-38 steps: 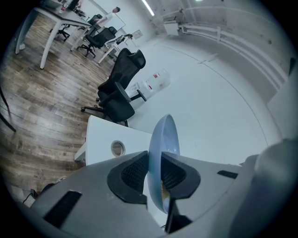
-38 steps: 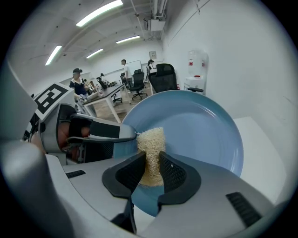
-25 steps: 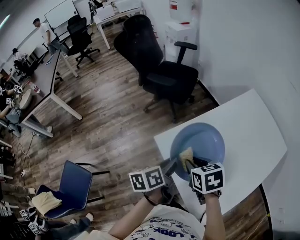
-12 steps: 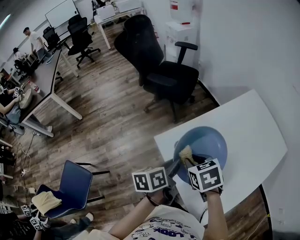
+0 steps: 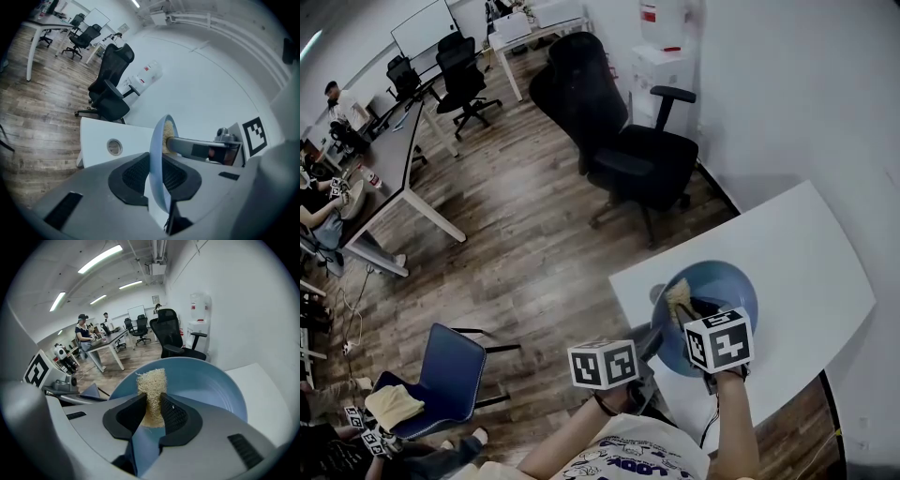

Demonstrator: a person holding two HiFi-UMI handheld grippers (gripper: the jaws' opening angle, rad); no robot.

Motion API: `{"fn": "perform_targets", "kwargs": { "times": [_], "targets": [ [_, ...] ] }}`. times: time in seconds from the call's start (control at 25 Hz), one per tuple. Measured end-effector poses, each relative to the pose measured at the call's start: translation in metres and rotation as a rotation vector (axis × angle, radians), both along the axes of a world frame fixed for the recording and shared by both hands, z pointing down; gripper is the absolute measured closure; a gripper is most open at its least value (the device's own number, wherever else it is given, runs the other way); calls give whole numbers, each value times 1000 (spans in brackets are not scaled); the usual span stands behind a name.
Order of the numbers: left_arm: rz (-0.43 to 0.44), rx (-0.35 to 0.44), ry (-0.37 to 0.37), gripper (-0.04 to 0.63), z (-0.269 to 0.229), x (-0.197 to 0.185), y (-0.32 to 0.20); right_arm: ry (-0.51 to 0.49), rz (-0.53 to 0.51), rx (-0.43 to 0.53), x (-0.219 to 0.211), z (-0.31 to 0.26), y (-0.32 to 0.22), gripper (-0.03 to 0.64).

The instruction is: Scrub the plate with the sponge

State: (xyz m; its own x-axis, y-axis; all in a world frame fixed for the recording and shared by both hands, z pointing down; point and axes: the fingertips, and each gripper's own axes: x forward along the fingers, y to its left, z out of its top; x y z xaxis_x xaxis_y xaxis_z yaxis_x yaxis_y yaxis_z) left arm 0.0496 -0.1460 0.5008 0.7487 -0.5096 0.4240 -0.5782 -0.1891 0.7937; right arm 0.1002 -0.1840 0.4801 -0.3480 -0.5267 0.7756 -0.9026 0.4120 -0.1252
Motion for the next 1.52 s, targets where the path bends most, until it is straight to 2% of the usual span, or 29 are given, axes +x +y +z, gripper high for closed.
{"fn": "perform_targets", "kwargs": {
  "times": [0.4,0.84,1.52],
  "targets": [
    [25,11,16,534,-3,2,2,-42,130,25,39,-7,-22,517],
    [13,10,50,534,-6,0,2,2,243,40,84,-5,-20,517],
    [-35,2,88,532,-10,-9,-9,27,317,25,119,3,-11,517]
  ]
}}
